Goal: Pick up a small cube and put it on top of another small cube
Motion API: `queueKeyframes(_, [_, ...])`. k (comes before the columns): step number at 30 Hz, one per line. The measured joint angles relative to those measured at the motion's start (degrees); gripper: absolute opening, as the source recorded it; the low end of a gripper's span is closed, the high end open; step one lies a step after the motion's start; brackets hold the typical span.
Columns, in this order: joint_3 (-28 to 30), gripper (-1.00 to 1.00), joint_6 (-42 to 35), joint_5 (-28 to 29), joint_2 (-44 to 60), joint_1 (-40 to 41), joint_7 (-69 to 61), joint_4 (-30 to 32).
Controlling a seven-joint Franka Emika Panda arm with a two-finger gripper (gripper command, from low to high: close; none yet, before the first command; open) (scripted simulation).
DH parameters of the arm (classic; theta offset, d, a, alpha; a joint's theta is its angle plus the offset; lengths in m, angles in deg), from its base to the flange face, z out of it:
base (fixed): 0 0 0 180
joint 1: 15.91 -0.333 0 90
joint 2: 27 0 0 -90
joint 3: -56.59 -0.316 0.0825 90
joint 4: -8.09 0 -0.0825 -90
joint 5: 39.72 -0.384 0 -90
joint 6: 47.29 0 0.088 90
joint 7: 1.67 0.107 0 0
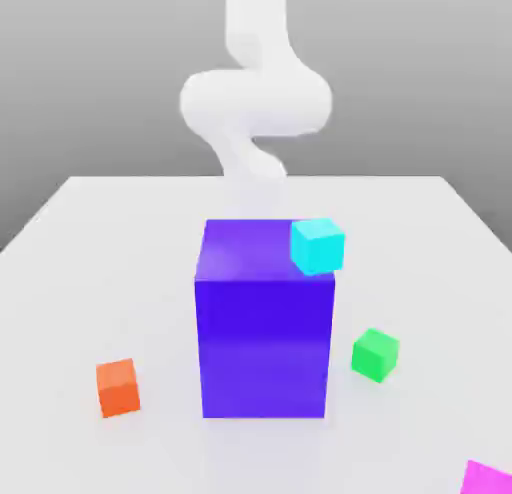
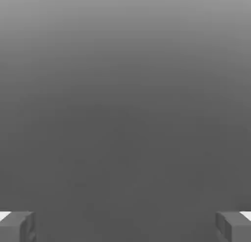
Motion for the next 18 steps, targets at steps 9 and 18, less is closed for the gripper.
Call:
queueKeyframes(9, [-0.8,0.0,4.4,-0.6,19.1,-6.1,-10.0,-2.5])
queueKeyframes(18, [-3.3,0.0,8.7,-0.3,37.7,-10.8,-19.3,-4.9])
